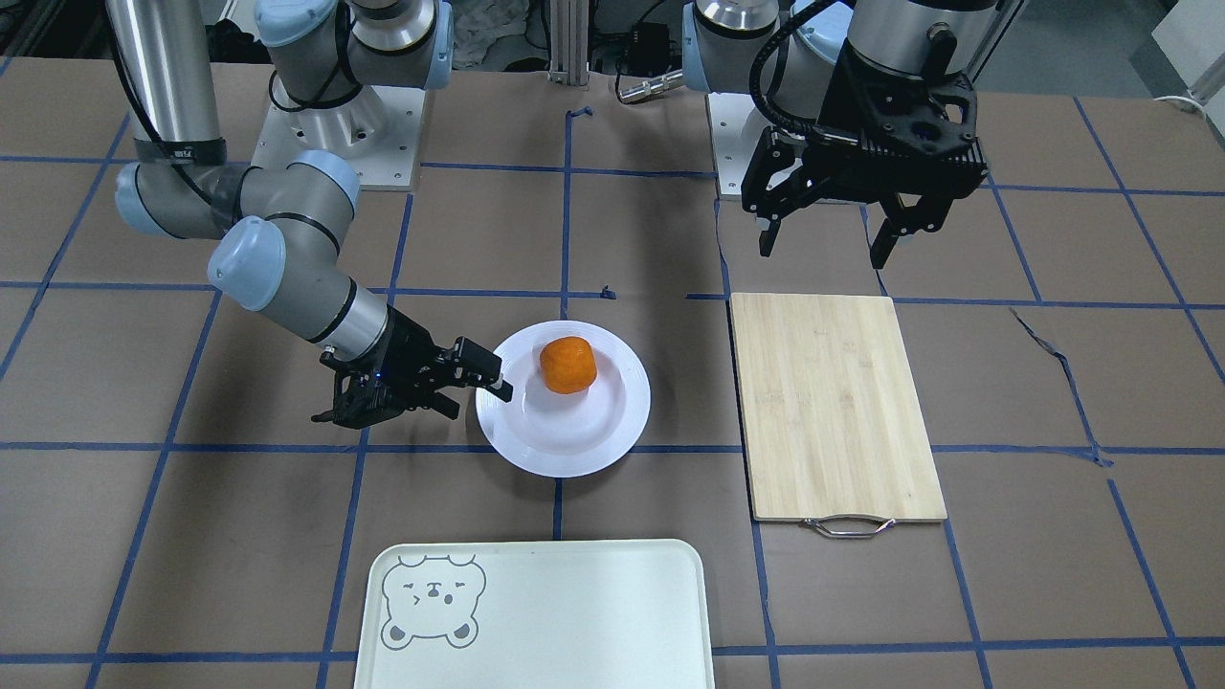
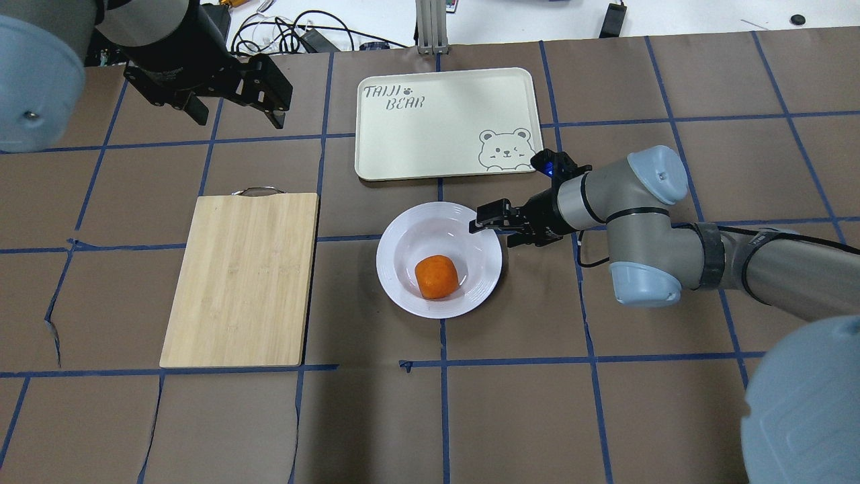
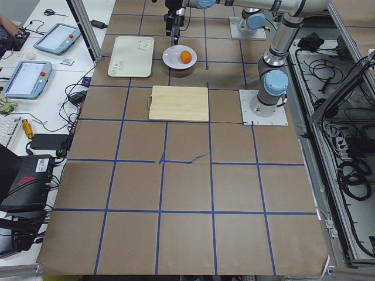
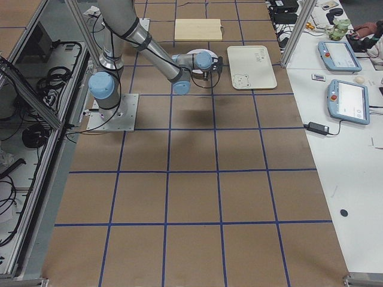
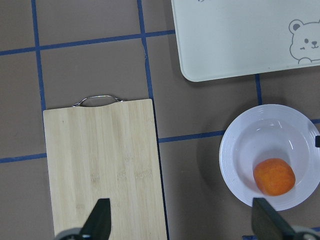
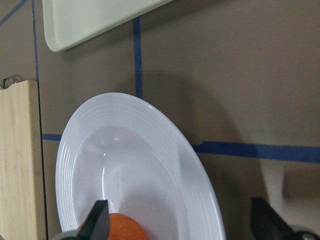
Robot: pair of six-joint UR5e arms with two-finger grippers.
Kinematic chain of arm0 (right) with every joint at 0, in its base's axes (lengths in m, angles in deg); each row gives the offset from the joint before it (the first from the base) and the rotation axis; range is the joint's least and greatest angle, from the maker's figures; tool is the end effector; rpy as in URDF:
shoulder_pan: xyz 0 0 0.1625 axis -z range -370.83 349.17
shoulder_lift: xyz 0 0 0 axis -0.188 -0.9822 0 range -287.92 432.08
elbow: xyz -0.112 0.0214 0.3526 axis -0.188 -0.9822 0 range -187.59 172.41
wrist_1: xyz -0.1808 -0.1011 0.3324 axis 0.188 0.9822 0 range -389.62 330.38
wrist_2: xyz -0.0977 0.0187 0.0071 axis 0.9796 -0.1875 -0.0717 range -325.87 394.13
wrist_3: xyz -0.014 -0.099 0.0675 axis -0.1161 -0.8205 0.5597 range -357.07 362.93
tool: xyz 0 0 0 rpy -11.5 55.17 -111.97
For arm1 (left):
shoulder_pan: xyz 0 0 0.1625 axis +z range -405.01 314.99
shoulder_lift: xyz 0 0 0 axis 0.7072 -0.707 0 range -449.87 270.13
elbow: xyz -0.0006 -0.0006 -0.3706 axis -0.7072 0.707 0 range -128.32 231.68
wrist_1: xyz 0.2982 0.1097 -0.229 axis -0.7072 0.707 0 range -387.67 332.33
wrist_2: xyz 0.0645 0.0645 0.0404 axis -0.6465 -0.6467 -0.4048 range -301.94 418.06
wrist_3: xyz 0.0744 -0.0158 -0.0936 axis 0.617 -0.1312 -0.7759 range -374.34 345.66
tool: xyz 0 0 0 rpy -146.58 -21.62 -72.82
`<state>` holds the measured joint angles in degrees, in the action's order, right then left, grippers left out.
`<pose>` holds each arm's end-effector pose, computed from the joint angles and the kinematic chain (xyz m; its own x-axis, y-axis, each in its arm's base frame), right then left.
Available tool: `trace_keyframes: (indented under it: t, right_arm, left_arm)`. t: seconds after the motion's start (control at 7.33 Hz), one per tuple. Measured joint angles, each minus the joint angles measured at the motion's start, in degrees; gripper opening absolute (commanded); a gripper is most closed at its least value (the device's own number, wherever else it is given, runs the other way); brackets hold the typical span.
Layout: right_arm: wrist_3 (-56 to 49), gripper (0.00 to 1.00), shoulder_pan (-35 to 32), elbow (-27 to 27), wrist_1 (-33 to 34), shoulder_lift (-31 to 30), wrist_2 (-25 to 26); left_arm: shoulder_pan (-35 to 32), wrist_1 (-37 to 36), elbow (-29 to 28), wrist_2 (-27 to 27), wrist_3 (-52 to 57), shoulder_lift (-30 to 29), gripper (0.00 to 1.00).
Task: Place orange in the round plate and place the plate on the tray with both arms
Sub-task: 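Raise the left gripper back while the right gripper reaches toward the bowl rim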
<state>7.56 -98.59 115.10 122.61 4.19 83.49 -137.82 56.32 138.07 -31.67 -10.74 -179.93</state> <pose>0.1936 -0.4705 0.1270 -0.7559 0.0257 -0.6542 0.1001 0.9920 -0.0768 -0.1576 -0.4792 0.4536 -0.9937 0.1116 -0.0057 0.1110 0.9799 -0.1660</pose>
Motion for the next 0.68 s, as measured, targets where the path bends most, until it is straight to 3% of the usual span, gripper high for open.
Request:
trace_keyframes:
  t: [0.68]
  right_arm:
    - [1.58, 0.91, -0.77, 0.28, -0.35, 0.74, 0.16]
  left_arm:
    - [0.0, 0.41, 0.02, -0.01, 0.0, 0.16, 1.0]
